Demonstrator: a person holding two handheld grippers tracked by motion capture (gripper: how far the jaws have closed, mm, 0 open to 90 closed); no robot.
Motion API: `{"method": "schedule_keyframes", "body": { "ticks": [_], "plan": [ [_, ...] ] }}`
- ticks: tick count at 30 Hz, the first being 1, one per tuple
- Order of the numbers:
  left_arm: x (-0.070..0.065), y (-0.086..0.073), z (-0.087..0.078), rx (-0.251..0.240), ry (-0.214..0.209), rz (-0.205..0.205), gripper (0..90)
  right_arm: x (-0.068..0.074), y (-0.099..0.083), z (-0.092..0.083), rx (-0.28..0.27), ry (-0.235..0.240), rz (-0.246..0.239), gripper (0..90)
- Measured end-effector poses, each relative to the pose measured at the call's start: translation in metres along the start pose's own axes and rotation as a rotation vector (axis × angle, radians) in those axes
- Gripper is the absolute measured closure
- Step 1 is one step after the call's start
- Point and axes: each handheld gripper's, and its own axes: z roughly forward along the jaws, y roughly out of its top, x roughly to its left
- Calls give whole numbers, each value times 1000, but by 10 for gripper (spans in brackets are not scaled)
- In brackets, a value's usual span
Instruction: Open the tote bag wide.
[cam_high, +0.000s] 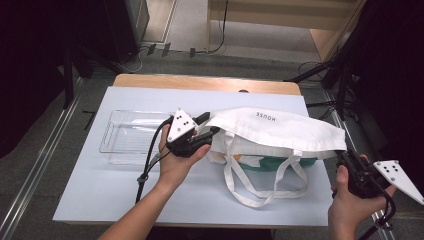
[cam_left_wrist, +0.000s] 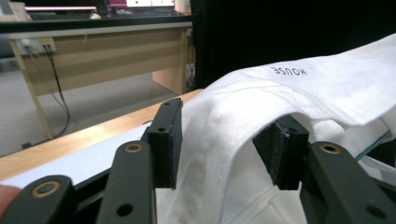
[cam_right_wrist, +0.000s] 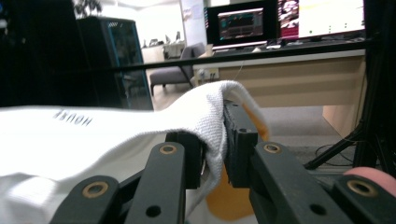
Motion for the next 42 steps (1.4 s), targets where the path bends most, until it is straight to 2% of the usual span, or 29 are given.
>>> {"method": "schedule_keyframes", "body": {
  "ticks": [1, 3, 5, 6, 7, 8, 10, 12, 14, 15, 17, 20, 22, 24, 27, 28, 30, 31, 32, 33, 34, 35, 37, 40, 42],
  "plan": [
    [-1, 1, 1, -10, -8, 9, 625, 1, -1, 0, 4, 3, -12, 793],
    [-2, 4, 3, -4, 5, 20, 745, 0, -3, -1, 11, 19, -23, 768],
    [-1, 8, 5, 20, 1, 24, 826, 0, -2, -1, 31, 14, -35, 640],
    [0, 10, 6, 23, 4, 23, 848, 0, -2, -1, 38, -5, -43, 560],
    [1, 12, 6, 29, 4, 13, 858, 1, -1, -2, 42, -30, -58, 513],
    [3, 14, 7, 35, 0, 1, 866, 2, 1, -3, 45, -33, -55, 497],
    [3, 17, 7, 40, 0, -11, 870, 6, 5, -5, 30, -1, -85, 445],
    [3, 18, 8, 46, -2, -33, 870, 14, 10, -6, 17, 6, -150, 407],
    [4, 19, 9, 49, -17, -49, 871, 21, 13, -5, 22, 29, -185, 365],
    [4, 19, 9, 47, -25, -61, 871, 25, 14, -3, 36, 37, -206, 340],
    [4, 20, 9, 49, -42, -67, 873, 34, 13, 5, 93, 31, -284, 322],
    [7, 22, 7, 42, -68, -108, 874, 42, 8, 13, 127, 19, -340, 316],
    [8, 23, 6, 40, -77, -128, 875, 45, 6, 14, 119, 30, -322, 318],
    [7, 24, 7, 46, -69, -116, 874, 51, 2, 14, 100, 77, -277, 338],
    [8, 24, 7, 45, -72, -128, 874, 66, -10, 17, 102, 107, -294, 352],
    [8, 24, 7, 45, -72, -129, 874, 71, -14, 18, 111, 118, -284, 351],
    [8, 24, 7, 44, -73, -132, 874, 78, -25, 22, 127, 110, -277, 319],
    [7, 24, 7, 45, -71, -132, 874, 82, -31, 23, 140, 90, -285, 254],
    [7, 25, 6, 43, -70, -134, 874, 85, -36, 24, 152, 46, -288, 222],
    [7, 25, 6, 43, -67, -136, 874, 88, -42, 24, 165, 15, -267, 182],
    [7, 25, 6, 45, -70, -135, 873, 90, -48, 20, 171, -8, -222, 200],
    [7, 25, 6, 45, -70, -136, 873, 93, -55, 16, 169, -13, -191, 263],
    [8, 24, 7, 46, -69, -135, 873, 96, -66, 8, 177, -9, -169, 394],
    [8, 24, 7, 47, -72, -135, 873, 95, -74, 7, 200, -9, -144, 397],
    [6, 23, 7, 45, -72, -134, 873, 91, -77, 12, 225, 6, -71, 388]
  ]
}}
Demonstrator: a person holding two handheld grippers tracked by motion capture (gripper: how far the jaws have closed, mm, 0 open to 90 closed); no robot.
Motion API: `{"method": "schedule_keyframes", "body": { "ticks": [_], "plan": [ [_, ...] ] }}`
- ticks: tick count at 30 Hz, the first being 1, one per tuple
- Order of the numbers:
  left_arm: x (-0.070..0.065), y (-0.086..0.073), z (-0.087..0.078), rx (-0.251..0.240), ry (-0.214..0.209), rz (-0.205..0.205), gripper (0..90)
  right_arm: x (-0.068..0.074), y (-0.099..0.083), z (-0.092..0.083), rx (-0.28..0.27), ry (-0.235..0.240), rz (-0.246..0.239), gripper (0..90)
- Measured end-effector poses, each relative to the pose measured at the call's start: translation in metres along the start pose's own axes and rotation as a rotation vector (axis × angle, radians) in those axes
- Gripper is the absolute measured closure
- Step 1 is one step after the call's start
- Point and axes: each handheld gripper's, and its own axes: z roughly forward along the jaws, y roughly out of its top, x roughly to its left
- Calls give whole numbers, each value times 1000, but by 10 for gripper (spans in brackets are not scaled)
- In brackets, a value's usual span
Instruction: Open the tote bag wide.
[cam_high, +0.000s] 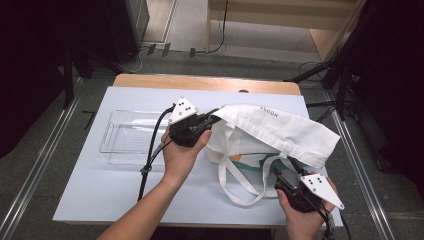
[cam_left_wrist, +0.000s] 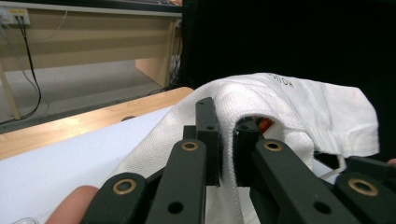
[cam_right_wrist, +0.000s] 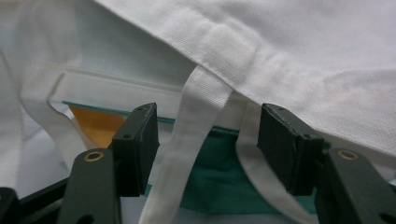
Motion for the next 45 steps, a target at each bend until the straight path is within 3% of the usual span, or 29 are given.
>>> {"method": "schedule_keyframes", "body": {
  "ticks": [2, 6, 8, 13, 17, 22, 24, 26, 29, 31, 33, 37, 40, 45],
  "plan": [
    [-1, 0, 0, 2, -1, 6, 873, 0, -1, 5, 7, 8, 46, 395],
    [0, 0, 0, -4, -3, 1, 874, 4, 3, 15, -4, 19, 30, 486],
    [1, -1, 0, -3, -2, 1, 874, 5, 5, 19, -8, 34, 32, 571],
    [3, -2, -1, 4, -6, 5, 875, -4, 13, 14, -49, 59, 4, 900],
    [3, -4, -3, 4, -11, 11, 875, -14, 30, 7, -102, 65, -31, 900],
    [3, -4, -4, 8, -9, 13, 874, -17, 52, 0, -176, 70, -63, 900],
    [3, -3, -4, 5, -6, 4, 873, -17, 56, -3, -180, 93, -35, 900],
    [4, -3, -4, 3, -7, 1, 873, -14, 49, -9, -166, 117, -18, 802],
    [4, -5, -3, 1, -8, 1, 874, -4, 21, -12, -110, 104, -65, 645],
    [4, -4, -2, 1, -7, -4, 874, -4, 5, -6, -43, 68, -13, 505],
    [2, -3, -3, -5, -12, -5, 873, -6, -3, 1, -1, 56, 33, 465],
    [0, -3, -3, -4, -13, 3, 873, -4, -8, 17, 19, 68, 63, 435],
    [1, -3, -3, -2, -13, 2, 873, 2, -9, 24, 12, 91, 62, 462],
    [5, -4, -5, 3, -9, 1, 874, 5, 3, 14, -59, 99, 16, 769]
  ]
}}
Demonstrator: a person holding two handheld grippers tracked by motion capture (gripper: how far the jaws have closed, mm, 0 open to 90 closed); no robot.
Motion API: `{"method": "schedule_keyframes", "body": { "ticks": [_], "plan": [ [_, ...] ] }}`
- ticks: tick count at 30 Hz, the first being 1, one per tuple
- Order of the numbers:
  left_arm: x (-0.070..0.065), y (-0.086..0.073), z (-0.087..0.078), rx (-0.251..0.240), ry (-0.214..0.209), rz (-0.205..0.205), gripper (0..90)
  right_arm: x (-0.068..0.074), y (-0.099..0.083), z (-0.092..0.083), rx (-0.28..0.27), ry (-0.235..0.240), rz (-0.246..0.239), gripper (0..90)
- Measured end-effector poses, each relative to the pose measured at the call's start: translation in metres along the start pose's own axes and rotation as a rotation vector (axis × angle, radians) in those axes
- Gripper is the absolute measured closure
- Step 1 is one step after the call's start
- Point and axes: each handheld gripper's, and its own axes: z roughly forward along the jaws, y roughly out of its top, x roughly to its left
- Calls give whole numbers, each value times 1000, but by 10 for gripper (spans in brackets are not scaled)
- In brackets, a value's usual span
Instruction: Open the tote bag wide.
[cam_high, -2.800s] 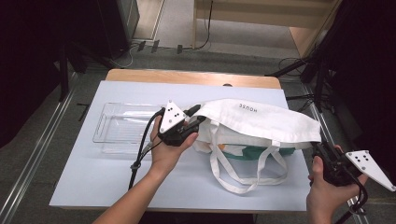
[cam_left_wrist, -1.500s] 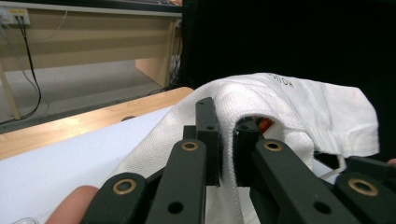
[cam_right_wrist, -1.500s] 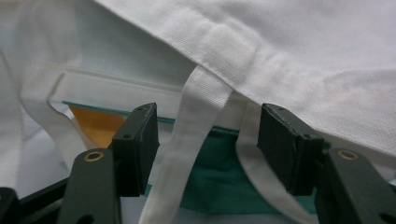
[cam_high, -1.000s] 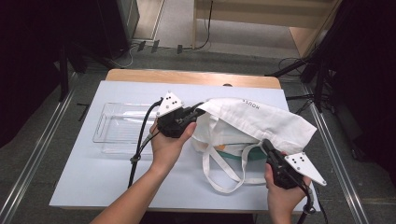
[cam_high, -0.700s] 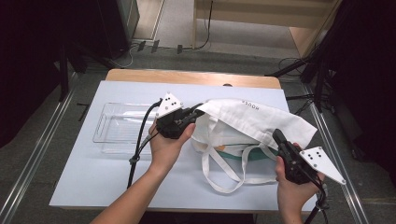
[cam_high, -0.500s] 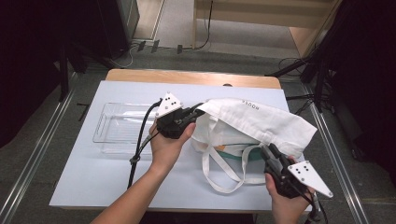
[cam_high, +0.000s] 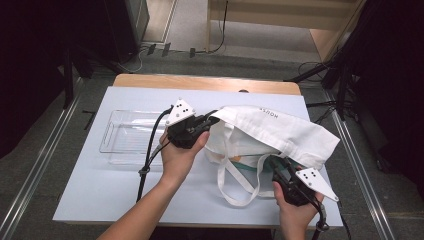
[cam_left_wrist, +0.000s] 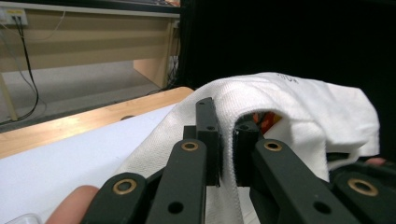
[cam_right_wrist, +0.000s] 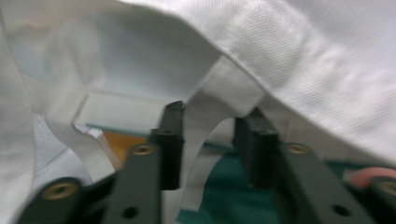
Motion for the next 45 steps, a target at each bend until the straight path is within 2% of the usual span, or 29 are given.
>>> {"method": "schedule_keyframes", "body": {
  "ticks": [3, 5, 6, 9, 13, 16, 20, 22, 24, 28, 31, 33, 36, 42, 44, 45],
  "plan": [
    [2, -2, -1, 12, -9, 2, 874, -5, 17, -7, -51, 6, -40, 893],
    [1, -3, -1, 20, -33, 12, 872, -8, 27, -7, -81, 0, -70, 900],
    [1, -4, -1, 22, -42, 30, 871, -9, 33, -7, -94, -4, -83, 900],
    [1, -5, -3, 26, -56, 61, 865, -11, 50, -6, -135, -14, -108, 900],
    [4, -8, -4, 41, -73, 62, 856, -12, 75, -8, -182, -14, -151, 900],
    [3, -11, -3, 50, -102, 64, 826, -13, 93, -7, -191, 7, -165, 900],
    [-1, -12, -1, 48, -136, 83, 780, -15, 102, 1, -177, 38, -166, 900],
    [-2, -12, -1, 40, -139, 90, 759, -14, 103, 5, -168, 57, -168, 900],
    [-3, -11, 0, 29, -135, 88, 688, -11, 105, 9, -164, 69, -179, 900],
    [-6, -4, 1, 15, -84, 119, 534, -13, 112, 14, -155, 68, -194, 900],
    [-11, 2, 2, -3, -56, 147, 463, -17, 118, 15, -143, 73, -195, 900],
    [-14, 5, 4, -7, -49, 158, 485, -18, 119, 16, -133, 79, -198, 900],
    [-17, 8, 6, -23, -75, 153, 643, -20, 118, 17, -111, 98, -198, 900],
    [-17, 16, 11, -30, -74, 152, 687, -19, 115, 19, -75, 129, -208, 900],
    [-16, 18, 9, -27, -47, 155, 786, -19, 114, 17, -72, 132, -219, 900],
    [-15, 18, 9, -23, -45, 141, 840, -20, 113, 15, -76, 135, -216, 893]
  ]
}}
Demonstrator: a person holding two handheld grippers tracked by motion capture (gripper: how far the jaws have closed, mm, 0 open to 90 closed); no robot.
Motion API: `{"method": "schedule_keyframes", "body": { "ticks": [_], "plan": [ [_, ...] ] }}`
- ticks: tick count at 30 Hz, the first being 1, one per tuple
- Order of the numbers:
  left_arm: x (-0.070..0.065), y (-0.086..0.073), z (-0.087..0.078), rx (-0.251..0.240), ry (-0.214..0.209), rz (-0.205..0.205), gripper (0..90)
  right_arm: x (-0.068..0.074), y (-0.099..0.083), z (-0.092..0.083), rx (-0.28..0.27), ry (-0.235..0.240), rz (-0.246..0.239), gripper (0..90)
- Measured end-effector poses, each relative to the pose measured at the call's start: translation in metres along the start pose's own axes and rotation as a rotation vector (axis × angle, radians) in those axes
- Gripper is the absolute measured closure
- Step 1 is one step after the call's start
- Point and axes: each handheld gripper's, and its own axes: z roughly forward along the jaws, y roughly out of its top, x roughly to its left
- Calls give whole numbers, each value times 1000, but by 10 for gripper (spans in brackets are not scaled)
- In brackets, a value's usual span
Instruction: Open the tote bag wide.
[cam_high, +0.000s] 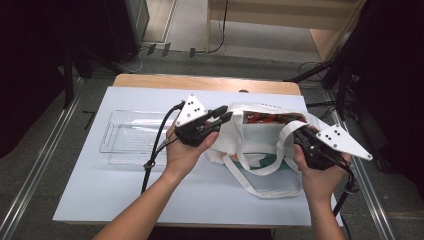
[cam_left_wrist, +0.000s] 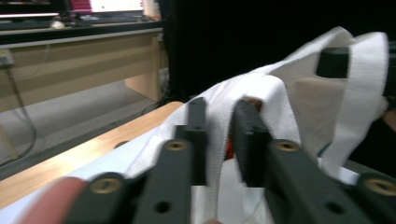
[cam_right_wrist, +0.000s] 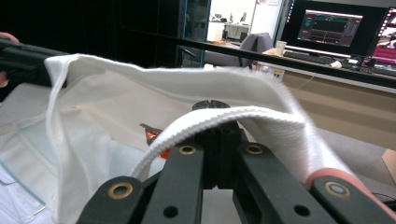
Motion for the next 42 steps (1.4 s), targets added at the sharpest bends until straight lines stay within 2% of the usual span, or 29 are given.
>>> {"method": "schedule_keyframes", "body": {
  "ticks": [2, 3, 5, 7, 11, 14, 15, 16, 18, 22, 25, 27, 29, 31, 34, 38, 41, 42],
  "plan": [
    [1, 1, 0, 5, 14, -18, 884, 1, -4, -4, -5, -9, 14, 739],
    [1, 1, 1, 7, 12, -26, 899, 3, -8, -7, -4, -33, 18, 670],
    [2, 1, 3, 11, 26, -27, 900, 8, -15, -12, 21, -35, 18, 574],
    [4, 2, 4, 12, 31, -43, 900, 12, -22, -22, 27, -36, 18, 553],
    [4, 5, 7, 14, 39, -51, 900, 8, -27, -52, -32, -45, 45, 553],
    [2, 5, 8, 17, 36, -59, 900, 4, -26, -66, -60, -90, 43, 538],
    [2, 5, 9, 18, 38, -59, 900, 1, -26, -68, -65, -122, 24, 515],
    [2, 5, 9, 16, 40, -61, 900, 0, -26, -68, -65, -139, 19, 493],
    [3, 6, 10, 13, 39, -81, 900, -3, -29, -65, -38, -139, 4, 447],
    [5, 7, 10, 15, 40, -89, 900, -2, -47, -54, 26, -158, -4, 332],
    [6, 6, 9, 13, 37, -103, 900, -2, -60, -44, 76, -254, -20, 219],
    [8, 6, 9, 13, 31, -107, 900, -4, -65, -41, 86, -284, -17, 209],
    [8, 7, 9, 12, 29, -107, 900, -4, -72, -37, 113, -293, -21, 197],
    [7, 7, 8, 13, 26, -106, 900, -4, -78, -34, 123, -292, -44, 195],
    [6, 7, 8, 13, 22, -104, 900, -1, -83, -33, 137, -322, -78, 215],
    [5, 7, 7, 12, 21, -101, 900, -4, -82, -31, 137, -396, -127, 253],
    [5, 7, 6, 18, 18, -90, 900, -4, -82, -31, 131, -420, -118, 316],
    [5, 6, 6, 17, 20, -90, 900, -6, -81, -32, 108, -423, -119, 339]
  ]
}}
